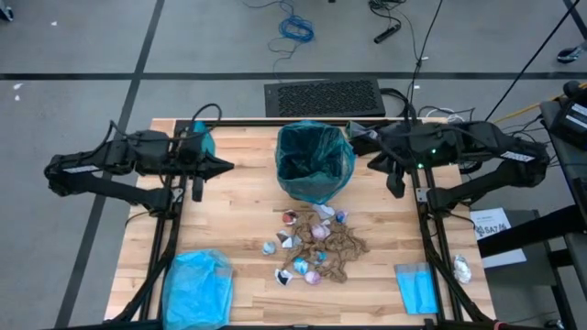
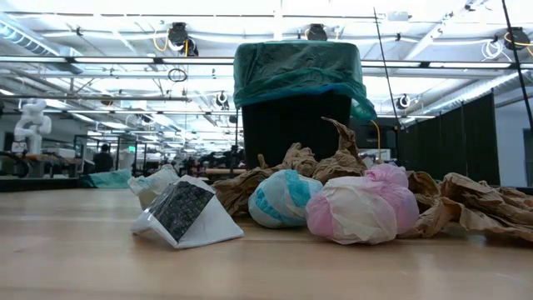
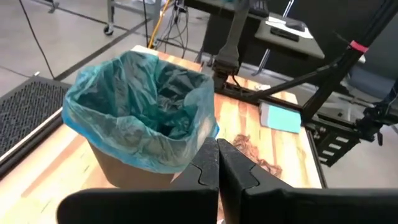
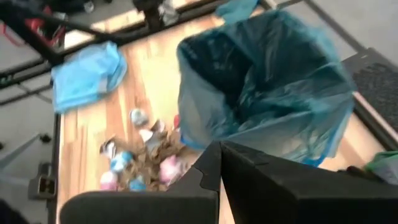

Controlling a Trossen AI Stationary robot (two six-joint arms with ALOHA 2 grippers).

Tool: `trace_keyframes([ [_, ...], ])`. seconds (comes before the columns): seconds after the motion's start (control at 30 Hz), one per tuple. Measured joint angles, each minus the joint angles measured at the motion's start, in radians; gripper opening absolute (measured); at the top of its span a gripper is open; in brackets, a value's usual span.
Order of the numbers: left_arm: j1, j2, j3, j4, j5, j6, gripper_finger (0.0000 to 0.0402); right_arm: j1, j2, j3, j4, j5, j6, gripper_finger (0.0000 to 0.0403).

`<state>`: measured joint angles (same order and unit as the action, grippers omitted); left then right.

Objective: Place trash/remove bag and relplace
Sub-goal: Put the pink plastic into the blue trash bag inside the black trash bin

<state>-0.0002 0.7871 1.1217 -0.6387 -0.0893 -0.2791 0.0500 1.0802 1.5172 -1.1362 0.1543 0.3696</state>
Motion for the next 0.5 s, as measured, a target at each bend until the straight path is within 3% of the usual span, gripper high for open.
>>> trace_keyframes([
  [0.27,0.0,-0.002,0.0,0.024,-0.027,0.0,0.0,0.082,-0.003,-0.081,0.028,0.01,0.062,0.0],
  [0.5,0.0,-0.002,0.0,0.028,-0.028,0.021,0.0,0.145,-0.007,-0.203,0.181,0.013,0.118,0.0],
])
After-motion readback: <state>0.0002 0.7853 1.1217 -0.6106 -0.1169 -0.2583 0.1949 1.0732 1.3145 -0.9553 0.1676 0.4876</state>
